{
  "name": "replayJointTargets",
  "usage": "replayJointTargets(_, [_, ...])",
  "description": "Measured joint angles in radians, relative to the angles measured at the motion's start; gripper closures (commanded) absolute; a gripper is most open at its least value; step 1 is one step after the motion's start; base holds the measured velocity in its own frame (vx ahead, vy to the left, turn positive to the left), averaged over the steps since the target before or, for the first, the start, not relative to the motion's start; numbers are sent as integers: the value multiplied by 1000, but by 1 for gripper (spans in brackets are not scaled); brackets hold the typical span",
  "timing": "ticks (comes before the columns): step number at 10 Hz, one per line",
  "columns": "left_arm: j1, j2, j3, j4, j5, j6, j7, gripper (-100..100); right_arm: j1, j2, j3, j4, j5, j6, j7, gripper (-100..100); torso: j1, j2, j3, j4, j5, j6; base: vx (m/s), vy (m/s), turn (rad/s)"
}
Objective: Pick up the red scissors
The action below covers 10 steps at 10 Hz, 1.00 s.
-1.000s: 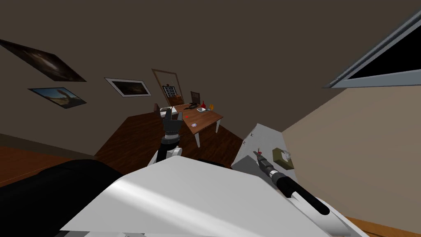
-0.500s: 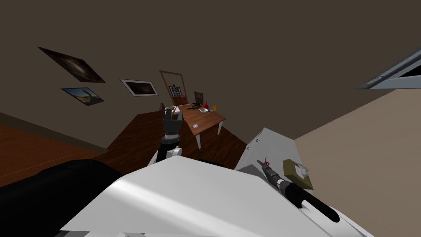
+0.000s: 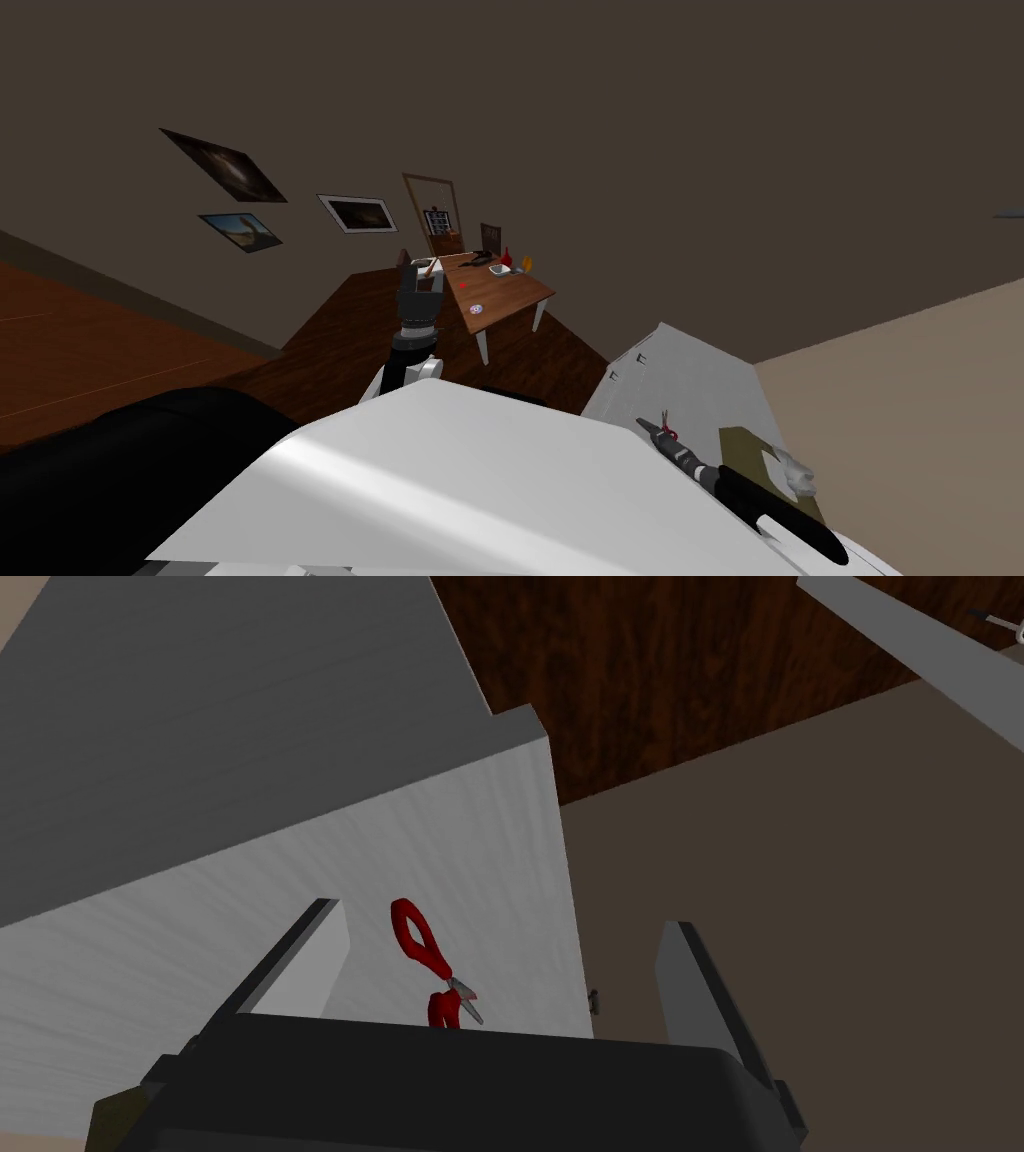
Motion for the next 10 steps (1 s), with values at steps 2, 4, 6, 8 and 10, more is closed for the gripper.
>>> replayJointTargets(2, [0,0,0,0,0,0,0,0,9,-54,36,36,-46,16,40,-100,-2,-2,-1,0,0,-1,118,-67,113])
replayJointTargets(4, [0,0,0,0,0,0,0,0,46,-90,40,29,-63,52,71,-100,-2,-3,-2,0,0,-1,145,-76,121])
replayJointTargets(6, [0,0,0,0,0,0,0,0,65,-121,56,40,-85,76,105,-100,-2,-1,0,0,-1,0,115,-68,80])
replayJointTargets(8, [0,0,0,0,0,0,0,0,75,-153,79,56,-113,92,145,-100,-2,-2,-1,0,-1,0,139,-87,98])
replayJointTargets(10, [0,0,0,0,0,0,0,0,79,-164,91,62,-121,109,169,0,0,0,0,0,0,0,41,-25,16])
